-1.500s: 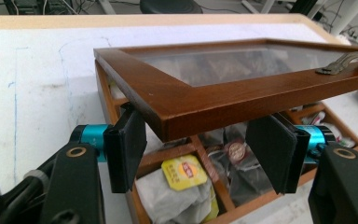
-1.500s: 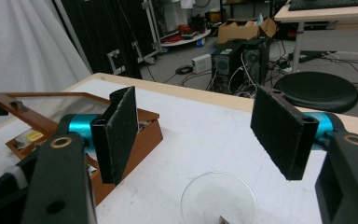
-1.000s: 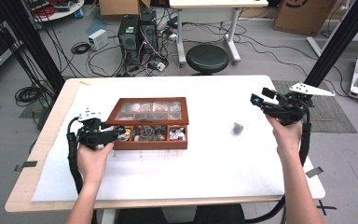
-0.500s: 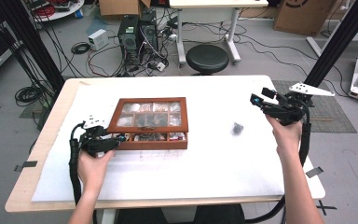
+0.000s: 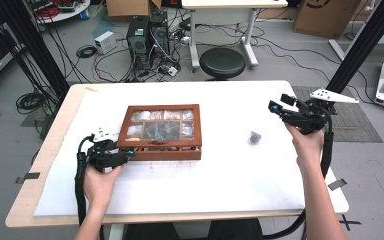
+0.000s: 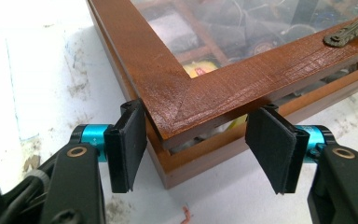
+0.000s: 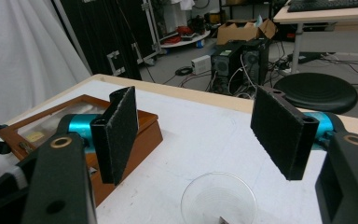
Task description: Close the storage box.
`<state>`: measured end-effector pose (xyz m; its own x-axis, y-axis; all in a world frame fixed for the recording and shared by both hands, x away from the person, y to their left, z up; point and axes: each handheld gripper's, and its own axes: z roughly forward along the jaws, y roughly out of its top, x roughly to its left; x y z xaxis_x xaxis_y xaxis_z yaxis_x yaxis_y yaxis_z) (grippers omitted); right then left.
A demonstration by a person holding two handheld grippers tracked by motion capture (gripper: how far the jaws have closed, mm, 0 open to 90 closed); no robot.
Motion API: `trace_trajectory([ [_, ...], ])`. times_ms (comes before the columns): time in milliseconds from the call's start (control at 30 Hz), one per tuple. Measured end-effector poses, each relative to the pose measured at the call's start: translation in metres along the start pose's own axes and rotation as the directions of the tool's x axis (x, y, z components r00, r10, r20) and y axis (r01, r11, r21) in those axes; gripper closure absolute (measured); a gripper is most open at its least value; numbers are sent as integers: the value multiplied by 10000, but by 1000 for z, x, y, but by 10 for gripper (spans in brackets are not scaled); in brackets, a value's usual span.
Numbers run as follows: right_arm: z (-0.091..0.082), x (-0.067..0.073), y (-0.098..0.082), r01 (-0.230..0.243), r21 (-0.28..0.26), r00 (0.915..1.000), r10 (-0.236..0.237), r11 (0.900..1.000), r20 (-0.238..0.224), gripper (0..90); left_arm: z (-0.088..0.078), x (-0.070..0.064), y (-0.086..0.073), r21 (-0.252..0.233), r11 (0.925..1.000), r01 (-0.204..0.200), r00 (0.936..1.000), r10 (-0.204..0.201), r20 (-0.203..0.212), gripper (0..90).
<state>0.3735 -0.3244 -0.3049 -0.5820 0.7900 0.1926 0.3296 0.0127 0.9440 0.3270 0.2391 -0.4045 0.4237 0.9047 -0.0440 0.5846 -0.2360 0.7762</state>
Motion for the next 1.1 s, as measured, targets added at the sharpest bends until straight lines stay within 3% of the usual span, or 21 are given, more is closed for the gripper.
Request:
trace_trajectory([
  [300, 0, 0, 0, -1, 10, 10000, 1, 10000, 13, 323, 0, -1, -3, 117, 9998, -141, 9999, 142, -67, 383],
  [533, 0, 0, 0, 33, 22, 10000, -33, 10000, 17, 323, 1, 1, -10, -103, 9999, 25, 10000, -25, 24, 379],
  [767, 1, 0, -1, 34, 68, 10000, -34, 10000, 24, 323, 1, 1, -13, 11, 10000, 72, 10000, -72, 21, 378],
  [1100, -1, 0, -2, 29, 168, 10000, -30, 9999, 76, 316, -5, 2, -17, 103, 9999, -61, 9997, 59, 256, 378],
])
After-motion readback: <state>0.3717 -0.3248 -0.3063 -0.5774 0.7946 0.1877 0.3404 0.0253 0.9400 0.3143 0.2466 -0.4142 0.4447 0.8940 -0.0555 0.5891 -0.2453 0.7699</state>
